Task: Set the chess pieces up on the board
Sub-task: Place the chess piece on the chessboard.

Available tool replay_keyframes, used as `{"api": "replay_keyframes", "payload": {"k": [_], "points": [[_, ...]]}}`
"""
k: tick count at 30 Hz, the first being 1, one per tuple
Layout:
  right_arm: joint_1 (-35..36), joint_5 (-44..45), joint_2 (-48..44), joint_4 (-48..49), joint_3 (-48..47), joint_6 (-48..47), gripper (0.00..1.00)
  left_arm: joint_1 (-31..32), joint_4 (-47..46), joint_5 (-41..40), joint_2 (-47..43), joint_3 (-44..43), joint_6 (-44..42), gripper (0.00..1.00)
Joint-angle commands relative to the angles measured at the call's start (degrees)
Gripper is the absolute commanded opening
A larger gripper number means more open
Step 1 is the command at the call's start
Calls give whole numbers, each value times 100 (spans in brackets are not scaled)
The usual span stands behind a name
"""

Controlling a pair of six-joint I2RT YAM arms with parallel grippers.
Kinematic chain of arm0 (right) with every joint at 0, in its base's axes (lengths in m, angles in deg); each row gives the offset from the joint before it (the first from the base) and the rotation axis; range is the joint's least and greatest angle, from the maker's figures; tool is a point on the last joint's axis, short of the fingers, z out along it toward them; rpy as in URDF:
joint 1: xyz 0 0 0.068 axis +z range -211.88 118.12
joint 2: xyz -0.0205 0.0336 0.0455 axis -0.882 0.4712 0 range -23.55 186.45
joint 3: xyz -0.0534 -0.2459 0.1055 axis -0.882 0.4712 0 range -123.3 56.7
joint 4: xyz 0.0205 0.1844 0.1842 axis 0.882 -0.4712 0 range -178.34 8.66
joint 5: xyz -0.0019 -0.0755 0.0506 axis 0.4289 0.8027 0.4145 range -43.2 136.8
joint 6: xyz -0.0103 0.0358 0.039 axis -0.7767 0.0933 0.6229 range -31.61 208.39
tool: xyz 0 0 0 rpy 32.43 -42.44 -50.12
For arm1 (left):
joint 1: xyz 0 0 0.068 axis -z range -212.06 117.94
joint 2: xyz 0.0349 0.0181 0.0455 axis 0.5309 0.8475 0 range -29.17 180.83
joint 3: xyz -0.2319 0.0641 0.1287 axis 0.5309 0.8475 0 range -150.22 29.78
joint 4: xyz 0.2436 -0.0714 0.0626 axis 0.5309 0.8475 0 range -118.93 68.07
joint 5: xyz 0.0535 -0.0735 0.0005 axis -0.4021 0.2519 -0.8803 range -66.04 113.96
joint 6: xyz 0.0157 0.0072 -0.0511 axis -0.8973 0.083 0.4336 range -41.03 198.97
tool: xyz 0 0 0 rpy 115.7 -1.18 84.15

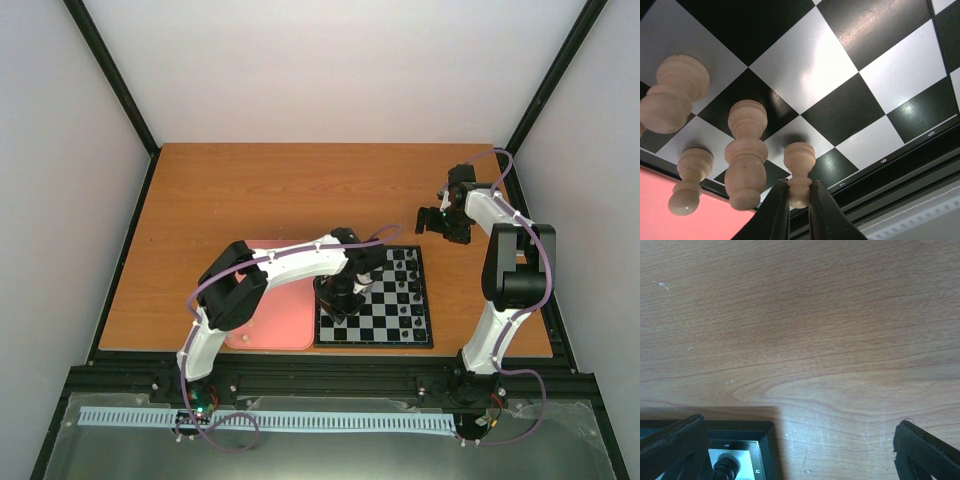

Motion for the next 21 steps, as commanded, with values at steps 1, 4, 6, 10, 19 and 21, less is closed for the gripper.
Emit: {"api": "replay_keyframes", "payload": {"k": [1, 4, 6, 10, 19, 21], "points": [[34, 109, -5, -13, -53, -64, 100, 72, 82, -70, 48, -145, -167, 5], [38, 116, 24, -9, -57, -56, 100, 72, 99, -70, 39, -118, -194, 6], [37, 116, 36, -9, -61, -55, 100, 75, 103, -63, 43, -109, -217, 6], [41, 132, 45, -18, -61, -56, 100, 72, 152, -48, 61, -93, -273, 8], [36, 128, 47, -18, -70, -60, 100, 72, 183, -51, 50, -70, -316, 16], [38, 121, 48, -18, -79, -56, 100, 73, 174, -56, 68, -101, -316, 18]]}}
